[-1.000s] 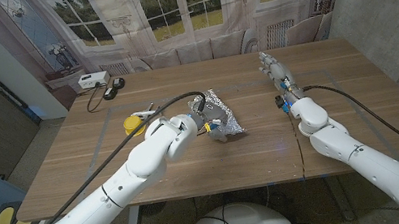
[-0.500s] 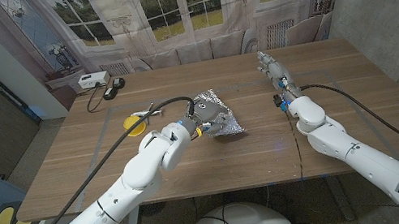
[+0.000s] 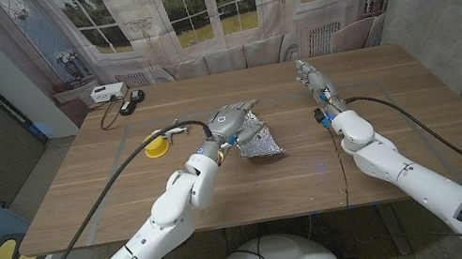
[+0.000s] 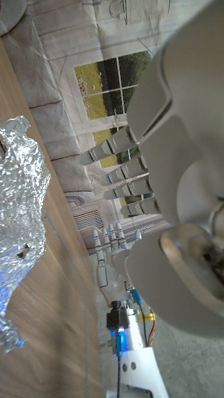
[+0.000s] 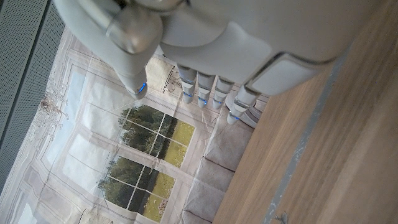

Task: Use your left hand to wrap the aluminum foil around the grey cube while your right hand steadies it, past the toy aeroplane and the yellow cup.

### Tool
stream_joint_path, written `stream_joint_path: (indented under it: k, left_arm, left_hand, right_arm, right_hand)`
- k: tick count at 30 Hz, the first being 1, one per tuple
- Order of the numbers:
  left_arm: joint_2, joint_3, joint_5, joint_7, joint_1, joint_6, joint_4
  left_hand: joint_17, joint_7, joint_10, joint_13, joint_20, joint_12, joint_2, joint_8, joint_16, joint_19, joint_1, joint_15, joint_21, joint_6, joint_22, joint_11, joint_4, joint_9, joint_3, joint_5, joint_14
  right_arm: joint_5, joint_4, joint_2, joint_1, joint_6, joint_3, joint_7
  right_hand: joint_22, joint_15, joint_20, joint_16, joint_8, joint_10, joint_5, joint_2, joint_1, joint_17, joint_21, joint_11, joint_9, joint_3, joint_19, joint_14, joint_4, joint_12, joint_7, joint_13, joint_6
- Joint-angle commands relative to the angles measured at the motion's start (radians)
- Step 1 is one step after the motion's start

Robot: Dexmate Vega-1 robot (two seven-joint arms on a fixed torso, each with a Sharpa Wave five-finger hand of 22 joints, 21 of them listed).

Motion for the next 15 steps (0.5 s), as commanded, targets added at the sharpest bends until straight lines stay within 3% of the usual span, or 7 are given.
stream_joint_path:
  k: [1,4,8,13,15]
  left_arm:
    - [-0.04,0.031,-0.203,0.096,-0.036,0.097,0.081]
    - [-0.035,0.053,-0.214,0.06,-0.056,0.143,0.084]
    - [-0.031,0.054,-0.321,0.029,-0.085,0.101,0.135]
    - [-0.021,0.07,-0.415,0.051,-0.122,-0.013,0.219]
    - [-0.021,0.082,-0.427,0.073,-0.138,-0.053,0.252]
  left_hand:
    - [-0.007,-0.004,-0.016,-0.018,0.023,-0.011,-0.038,-0.006,-0.002,-0.011,-0.003,0.031,-0.024,-0.04,0.001,-0.006,-0.016,-0.001,-0.015,0.002,-0.031]
    - [-0.01,-0.022,-0.049,-0.037,0.025,-0.02,-0.064,-0.005,-0.004,-0.018,-0.014,0.056,-0.044,-0.066,0.0,-0.003,-0.023,-0.003,-0.031,0.004,-0.064]
    - [-0.011,-0.053,-0.116,-0.071,0.027,-0.029,-0.074,-0.001,-0.009,-0.049,-0.05,0.085,-0.088,-0.094,-0.001,0.0,-0.012,-0.003,-0.052,0.015,-0.129]
    - [-0.011,-0.058,-0.14,-0.095,0.025,-0.022,-0.084,0.002,-0.005,-0.096,-0.086,0.078,-0.133,-0.106,-0.001,-0.002,0.003,-0.004,-0.075,0.025,-0.164]
    - [-0.011,-0.058,-0.138,-0.101,0.013,-0.018,-0.086,0.008,-0.004,-0.107,-0.094,0.063,-0.145,-0.091,-0.001,-0.006,0.006,-0.004,-0.081,0.029,-0.173]
  right_arm:
    - [0.003,0.012,0.005,0.006,0.0,-0.003,0.0]
    - [0.004,0.018,0.007,0.009,0.004,-0.003,0.002]
    - [0.009,0.033,0.011,0.014,0.008,-0.004,0.009]
    - [0.013,0.051,0.014,0.02,0.017,-0.004,0.016]
    - [0.016,0.053,0.014,0.021,0.018,-0.003,0.019]
  right_hand:
    - [0.003,-0.003,0.0,0.005,-0.003,0.006,0.007,-0.007,-0.002,0.002,0.005,-0.002,0.003,0.004,0.001,0.007,0.005,-0.003,0.001,-0.001,0.002]
    - [0.003,-0.003,0.0,0.005,-0.003,0.006,0.007,-0.007,-0.002,0.002,0.005,-0.001,0.003,0.004,0.001,0.008,0.004,-0.003,0.001,-0.001,0.002]
    - [0.003,-0.002,0.001,0.005,-0.003,0.006,0.007,-0.008,-0.003,0.002,0.006,-0.001,0.003,0.004,0.002,0.009,0.004,-0.003,0.0,-0.001,0.003]
    - [0.003,-0.002,0.002,0.005,-0.003,0.006,0.007,-0.009,-0.004,0.002,0.006,-0.001,0.003,0.003,0.002,0.009,0.004,-0.003,-0.001,-0.001,0.003]
    - [0.003,-0.002,0.001,0.005,-0.003,0.006,0.007,-0.009,-0.004,0.002,0.006,-0.002,0.003,0.003,0.002,0.01,0.004,-0.003,-0.002,-0.001,0.003]
